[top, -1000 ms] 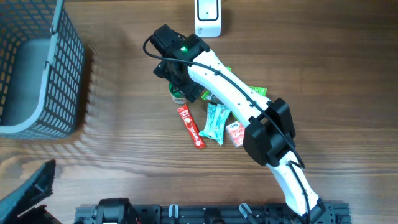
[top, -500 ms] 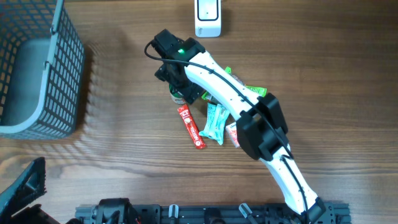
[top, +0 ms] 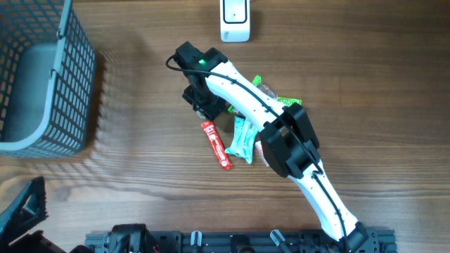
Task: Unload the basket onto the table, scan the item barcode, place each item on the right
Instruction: 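Close the right gripper around the green-capped jar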
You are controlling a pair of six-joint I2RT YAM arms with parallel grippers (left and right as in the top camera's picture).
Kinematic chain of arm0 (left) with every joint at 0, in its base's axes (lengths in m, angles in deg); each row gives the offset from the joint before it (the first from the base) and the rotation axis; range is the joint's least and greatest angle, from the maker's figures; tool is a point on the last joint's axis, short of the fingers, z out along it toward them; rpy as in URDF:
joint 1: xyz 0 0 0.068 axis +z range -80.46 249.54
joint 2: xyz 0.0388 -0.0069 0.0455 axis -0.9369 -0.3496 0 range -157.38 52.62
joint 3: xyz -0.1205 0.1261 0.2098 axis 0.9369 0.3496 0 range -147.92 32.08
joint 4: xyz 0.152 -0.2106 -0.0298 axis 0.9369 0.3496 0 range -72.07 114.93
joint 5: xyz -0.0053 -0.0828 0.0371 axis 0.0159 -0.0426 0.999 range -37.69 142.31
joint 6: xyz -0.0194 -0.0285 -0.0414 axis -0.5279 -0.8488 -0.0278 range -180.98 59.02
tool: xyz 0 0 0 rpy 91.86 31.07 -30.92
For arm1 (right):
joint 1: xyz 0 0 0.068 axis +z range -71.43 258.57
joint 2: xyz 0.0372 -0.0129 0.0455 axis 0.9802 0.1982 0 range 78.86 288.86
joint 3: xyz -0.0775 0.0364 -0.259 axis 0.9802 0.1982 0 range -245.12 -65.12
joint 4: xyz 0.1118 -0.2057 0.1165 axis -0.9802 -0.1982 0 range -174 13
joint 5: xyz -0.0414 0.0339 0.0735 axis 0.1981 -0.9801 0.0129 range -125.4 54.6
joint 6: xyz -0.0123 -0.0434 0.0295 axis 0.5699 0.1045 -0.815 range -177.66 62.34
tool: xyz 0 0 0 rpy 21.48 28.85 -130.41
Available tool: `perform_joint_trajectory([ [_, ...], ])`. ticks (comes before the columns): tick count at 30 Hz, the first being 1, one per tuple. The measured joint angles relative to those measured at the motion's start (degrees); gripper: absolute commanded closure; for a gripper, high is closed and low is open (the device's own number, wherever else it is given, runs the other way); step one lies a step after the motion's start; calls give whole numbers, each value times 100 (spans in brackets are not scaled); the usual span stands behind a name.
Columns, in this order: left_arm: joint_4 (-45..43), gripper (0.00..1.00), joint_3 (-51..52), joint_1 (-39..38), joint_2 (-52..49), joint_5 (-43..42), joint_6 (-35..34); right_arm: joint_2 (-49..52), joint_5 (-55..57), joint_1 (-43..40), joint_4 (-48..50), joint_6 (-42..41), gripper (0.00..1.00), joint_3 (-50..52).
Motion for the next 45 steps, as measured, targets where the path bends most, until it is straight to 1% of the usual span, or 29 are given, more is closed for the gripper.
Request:
perform_joint_trajectory([
  [4, 15, 0, 0, 0, 0, 72, 2, 0, 44, 0, -164, 297, 41, 0],
  [8, 15, 0, 0, 0, 0, 90, 15, 0, 111, 2, -166, 1128, 42, 0],
  [10, 15, 0, 0, 0, 0, 109, 17, -2, 236, 0, -168, 1784, 42, 0],
  [11, 15, 0, 0, 0, 0, 116, 17, -2, 295, 2, -168, 2096, 34, 0],
  [12, 15, 0, 0, 0, 0, 129, 17, -2, 378, 2, -179, 2472, 20, -2],
  [13, 15, 0, 0, 0, 0, 131, 17, -2, 431, 2, -190, 2942, 1, -7],
  [16, 17, 0, 0, 0, 0, 133, 17, 0, 774, 0, -328, 3818, 1, -9],
  [19, 17, 0, 0, 0, 0, 133, 17, 2, 866, 0, -568, 4177, 1, -17],
  [24, 42, 0, 0, 0, 0, 289, 17, 2, 809, 0, -741, 3980, 0, -157],
  [28, 90, 0, 0, 0, 0, 514, 17, 0, 664, -17, -728, 3421, 0, -391],
  [33, 103, 0, 0, 0, 0, 577, 17, -2, 586, -149, -719, 2791, 1, -448],
  [37, 59, 0, 0, 0, 0, 468, 20, -2, 555, -321, -654, 2474, 5, -446],
  [43, 37, 0, 9, 0, 52, 358, 20, -2, 378, -354, -306, 2205, 6, -422],
  [45, 37, 0, 13, 0, 142, 348, 20, -2, 275, -330, -267, 2098, 9, -415],
])
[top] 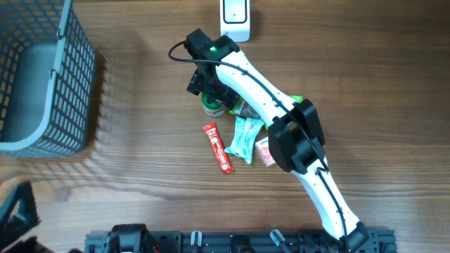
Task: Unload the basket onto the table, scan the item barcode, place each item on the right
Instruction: 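Close the right gripper around the green-capped jar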
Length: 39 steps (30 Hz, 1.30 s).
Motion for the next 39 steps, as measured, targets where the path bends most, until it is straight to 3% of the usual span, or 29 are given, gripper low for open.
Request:
perform_joint_trajectory([
  [5, -4, 0, 0, 0, 240, -37, -2, 2, -216, 37, -66, -284, 14, 24],
  [18, -4, 0, 7, 0, 291, -50, 0, 173, -304, 118, -116, -1110, 14, 46],
  [25, -2, 0, 7, 0, 291, -50, 0, 258, -345, 166, -81, -1300, 27, 33],
  [32, -2, 0, 7, 0, 291, -50, -2, 258, -343, 166, -192, -1360, 37, 26],
  [39, 2, 0, 7, 0, 291, -42, 0, 258, -341, 164, -339, -944, 37, 15],
])
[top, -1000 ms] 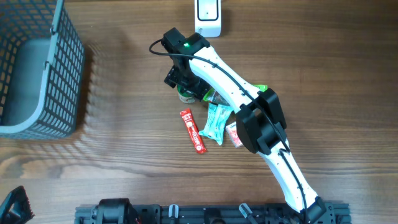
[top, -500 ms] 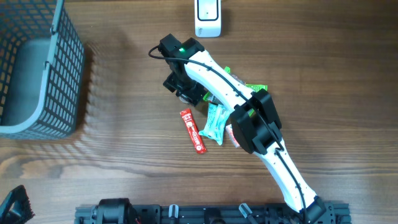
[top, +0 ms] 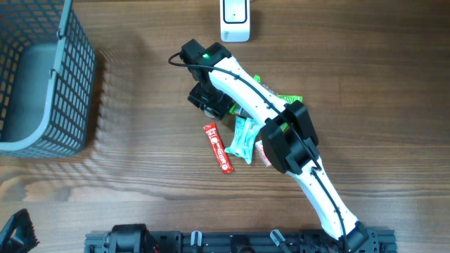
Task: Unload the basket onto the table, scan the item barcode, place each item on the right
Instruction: 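Close the right gripper around the green-capped jar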
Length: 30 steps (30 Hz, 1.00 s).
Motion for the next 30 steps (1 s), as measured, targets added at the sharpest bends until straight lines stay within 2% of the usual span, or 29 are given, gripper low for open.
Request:
perform_joint_trajectory([
  [1, 0, 0, 0, 0, 0, 17, 0, 0, 0, 0, -24, 85, 36, 0],
  [3, 15, 0, 0, 0, 0, 98, 0, 0, 4, 0, -59, 229, 18, 0],
  [4, 24, 0, 0, 0, 0, 125, -2, 0, 24, 0, -72, 295, 13, 0],
  [6, 35, 0, 0, 0, 0, 173, 0, 0, 131, 0, -116, 354, 8, -2],
  [11, 44, 0, 0, 0, 0, 251, 0, 0, 474, 2, -146, 540, 8, 0],
  [22, 63, 0, 0, 0, 0, 256, 0, 2, 509, -26, -201, 647, 6, -48],
  [30, 63, 0, 0, 0, 0, 275, 0, -11, 581, -129, -195, 647, 0, -52],
])
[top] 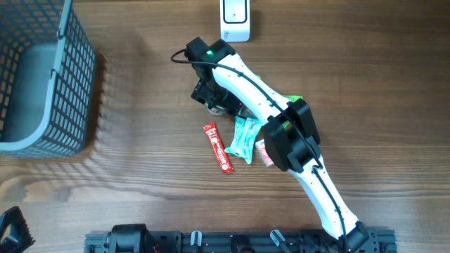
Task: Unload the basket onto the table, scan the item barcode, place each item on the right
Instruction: 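Close the right gripper around the green-capped jar, then lift the jar and carry it up to the scanner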
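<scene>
My right arm reaches from the bottom right up to the table's middle. Its gripper (212,100) points down just below the white barcode scanner (235,21). A small round item (216,108) shows under the black wrist, its pale side up, and the gripper looks shut on it, though the fingers are mostly hidden. Of my left arm only a black tip (10,234) shows at the bottom left corner.
A red bar (217,147), a teal packet (243,138), a pink packet (263,152) and a green packet (292,98) lie beside or under the right arm. A grey mesh basket (42,77) stands at the left edge.
The right gripper has shifted slightly up and to the right. The round item under it now shows a pale face instead of a dark one. The left arm's tip shows less.
The right gripper was low at the pile, next to the red bar. Then it stood nearer the scanner with a green-topped round item beneath it. Later it was lower and to the left, and now it is slightly closer to the scanner, the item turned.
</scene>
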You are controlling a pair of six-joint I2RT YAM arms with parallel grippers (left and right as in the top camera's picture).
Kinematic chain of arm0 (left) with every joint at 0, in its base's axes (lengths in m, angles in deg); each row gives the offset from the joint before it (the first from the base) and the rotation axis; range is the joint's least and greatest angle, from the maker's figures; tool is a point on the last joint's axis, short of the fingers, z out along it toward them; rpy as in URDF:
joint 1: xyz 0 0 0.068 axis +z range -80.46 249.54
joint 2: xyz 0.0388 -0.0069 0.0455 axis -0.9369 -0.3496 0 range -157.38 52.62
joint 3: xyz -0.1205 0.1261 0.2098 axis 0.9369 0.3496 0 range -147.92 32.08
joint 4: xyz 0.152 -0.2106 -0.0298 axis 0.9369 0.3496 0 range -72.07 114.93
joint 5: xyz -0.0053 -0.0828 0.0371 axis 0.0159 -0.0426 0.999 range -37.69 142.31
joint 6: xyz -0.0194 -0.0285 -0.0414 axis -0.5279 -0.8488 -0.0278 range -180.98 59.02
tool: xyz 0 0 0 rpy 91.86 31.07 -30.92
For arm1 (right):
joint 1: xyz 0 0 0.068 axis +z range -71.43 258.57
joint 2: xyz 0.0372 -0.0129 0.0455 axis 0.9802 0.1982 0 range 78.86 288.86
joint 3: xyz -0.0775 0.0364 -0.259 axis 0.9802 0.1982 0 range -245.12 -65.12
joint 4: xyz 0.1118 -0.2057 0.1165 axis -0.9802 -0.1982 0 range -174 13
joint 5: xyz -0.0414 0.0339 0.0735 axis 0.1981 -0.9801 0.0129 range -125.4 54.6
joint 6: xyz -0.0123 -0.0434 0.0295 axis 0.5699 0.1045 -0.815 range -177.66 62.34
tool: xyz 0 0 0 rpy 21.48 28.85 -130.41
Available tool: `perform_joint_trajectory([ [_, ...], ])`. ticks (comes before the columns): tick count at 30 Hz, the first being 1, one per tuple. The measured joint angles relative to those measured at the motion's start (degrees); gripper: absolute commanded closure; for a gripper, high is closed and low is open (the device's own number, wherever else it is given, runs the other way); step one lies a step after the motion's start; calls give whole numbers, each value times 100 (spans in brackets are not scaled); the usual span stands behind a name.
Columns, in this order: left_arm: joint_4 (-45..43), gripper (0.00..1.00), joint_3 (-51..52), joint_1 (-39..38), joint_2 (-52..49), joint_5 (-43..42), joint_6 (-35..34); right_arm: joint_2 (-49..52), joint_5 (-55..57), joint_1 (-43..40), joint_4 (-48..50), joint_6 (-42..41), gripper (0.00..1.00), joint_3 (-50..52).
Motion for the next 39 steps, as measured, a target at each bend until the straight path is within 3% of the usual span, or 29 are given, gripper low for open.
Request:
perform_joint_trajectory([
  [12, 2, 0, 0, 0, 0, 20, -2, -103, 24, 0, 262, -170, 2, 0],
  [17, 0, 0, 0, 0, 0, 20, 0, -109, 24, 11, 444, -501, 18, 4],
  [24, 2, 0, 0, 0, 0, 20, 0, -109, 24, 44, 514, -758, 27, 125],
  [33, 22, 0, 0, 0, 4, 15, -2, -118, 164, 61, 437, -955, 49, 125],
  [39, 24, 0, 2, 0, 151, 15, -2, -118, 175, 66, 273, -960, 50, 125],
])
